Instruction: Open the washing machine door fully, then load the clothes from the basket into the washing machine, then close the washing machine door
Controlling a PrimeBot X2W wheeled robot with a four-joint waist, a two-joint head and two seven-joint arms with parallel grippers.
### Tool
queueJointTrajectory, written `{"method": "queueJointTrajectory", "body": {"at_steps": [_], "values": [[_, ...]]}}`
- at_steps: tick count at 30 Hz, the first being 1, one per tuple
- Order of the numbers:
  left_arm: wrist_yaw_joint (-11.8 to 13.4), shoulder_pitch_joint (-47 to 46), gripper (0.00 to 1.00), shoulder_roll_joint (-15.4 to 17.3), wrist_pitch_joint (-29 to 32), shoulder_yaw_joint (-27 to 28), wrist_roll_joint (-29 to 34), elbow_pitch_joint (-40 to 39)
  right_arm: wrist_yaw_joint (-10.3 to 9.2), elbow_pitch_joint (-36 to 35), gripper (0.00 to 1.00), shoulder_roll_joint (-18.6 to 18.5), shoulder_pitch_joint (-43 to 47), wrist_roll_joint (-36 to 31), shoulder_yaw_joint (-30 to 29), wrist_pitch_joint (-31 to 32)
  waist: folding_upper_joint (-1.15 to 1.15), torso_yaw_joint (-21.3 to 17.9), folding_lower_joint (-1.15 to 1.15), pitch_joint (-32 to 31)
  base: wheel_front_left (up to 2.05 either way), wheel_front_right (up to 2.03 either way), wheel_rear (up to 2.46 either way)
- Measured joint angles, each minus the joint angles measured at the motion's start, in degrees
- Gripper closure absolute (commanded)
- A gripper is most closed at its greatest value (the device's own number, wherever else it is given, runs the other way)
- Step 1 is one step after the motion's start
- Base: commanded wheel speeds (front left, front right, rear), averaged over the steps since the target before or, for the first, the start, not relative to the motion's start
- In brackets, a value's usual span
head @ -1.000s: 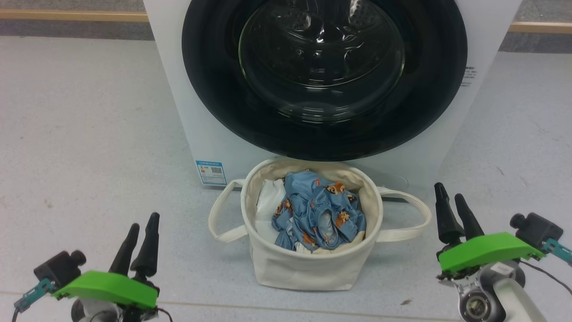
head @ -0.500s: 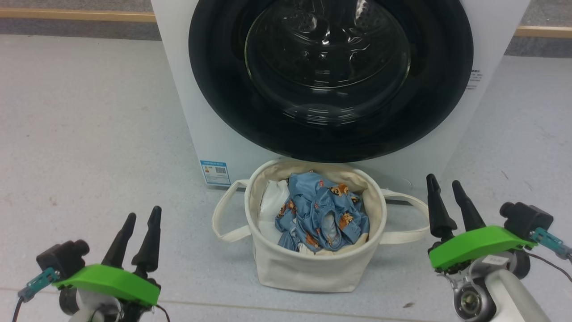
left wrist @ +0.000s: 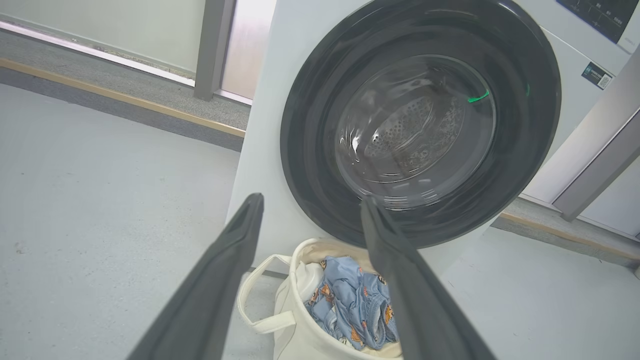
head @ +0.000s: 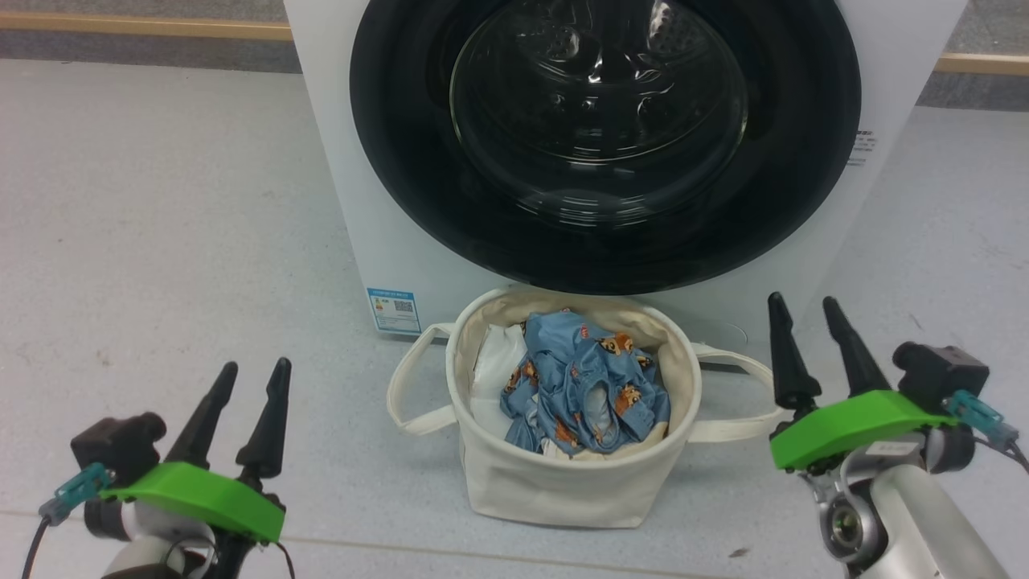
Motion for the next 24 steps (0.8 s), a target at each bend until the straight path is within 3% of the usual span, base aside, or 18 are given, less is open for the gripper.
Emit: {"method": "queueJointTrajectory", "body": {"at_steps": [24], "values": [[0.55,-2.79,0.0,3.67,-3.98,-0.53,14.49,1.34,0.0,4.17,0.0,0.08,-4.47,-20.24,-8.67,-2.38,0.0,0.88,0.0,-0.17,0.0,0.0,0.0]]}}
